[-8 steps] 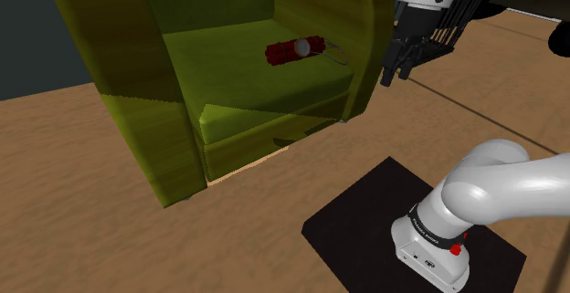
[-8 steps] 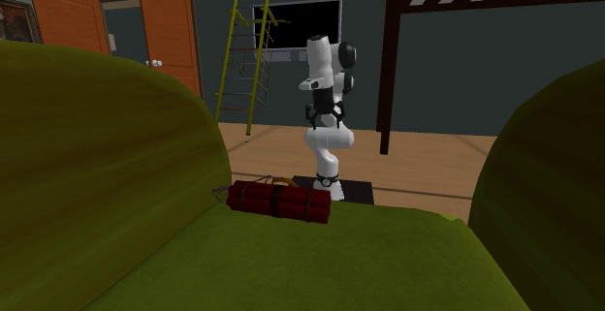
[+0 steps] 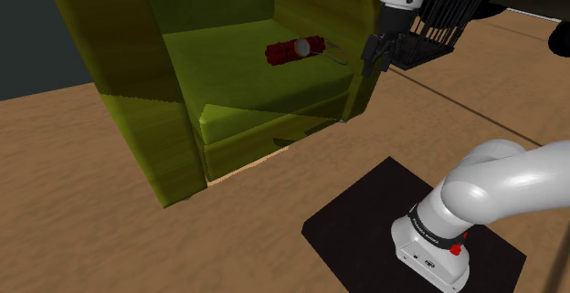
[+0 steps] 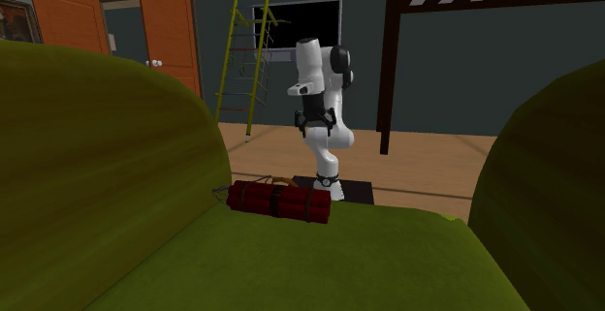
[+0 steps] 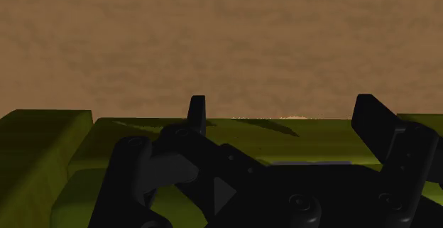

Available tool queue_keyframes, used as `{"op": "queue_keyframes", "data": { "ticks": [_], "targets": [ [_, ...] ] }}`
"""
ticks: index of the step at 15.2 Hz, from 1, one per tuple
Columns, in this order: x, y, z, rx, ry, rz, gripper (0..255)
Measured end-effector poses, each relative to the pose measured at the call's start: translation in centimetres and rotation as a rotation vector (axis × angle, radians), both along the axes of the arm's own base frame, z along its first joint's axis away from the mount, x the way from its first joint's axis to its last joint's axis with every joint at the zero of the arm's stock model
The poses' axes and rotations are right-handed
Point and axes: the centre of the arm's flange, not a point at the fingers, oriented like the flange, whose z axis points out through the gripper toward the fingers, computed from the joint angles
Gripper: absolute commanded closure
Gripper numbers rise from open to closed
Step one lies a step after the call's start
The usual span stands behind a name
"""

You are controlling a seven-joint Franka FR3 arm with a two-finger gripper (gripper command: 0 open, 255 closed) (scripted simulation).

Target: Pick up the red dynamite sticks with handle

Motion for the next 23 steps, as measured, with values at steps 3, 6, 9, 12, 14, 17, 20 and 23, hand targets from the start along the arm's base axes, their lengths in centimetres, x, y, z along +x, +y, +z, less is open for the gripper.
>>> {"op": "queue_keyframes", "data": {
  "ticks": [3,6,9,12,14,17,20,23],
  "targets": [
    [3.5,-1.5,-0.3,-0.005,-0.015,-0.001,0],
    [6.6,-3.0,-1.6,-0.010,-0.028,-0.002,0],
    [10.5,-4.2,-2.2,-0.015,-0.043,-0.003,0],
    [13.5,-5.7,-2.5,-0.020,-0.057,-0.004,0],
    [16.2,-6.7,-3.0,-0.024,-0.066,-0.004,0],
    [19.3,-8.3,-3.4,-0.029,-0.080,-0.005,0],
    [22.5,-9.2,-3.9,-0.034,-0.094,-0.006,0],
    [23.8,-9.9,-4.7,-0.036,-0.098,-0.006,0]
  ]
}}
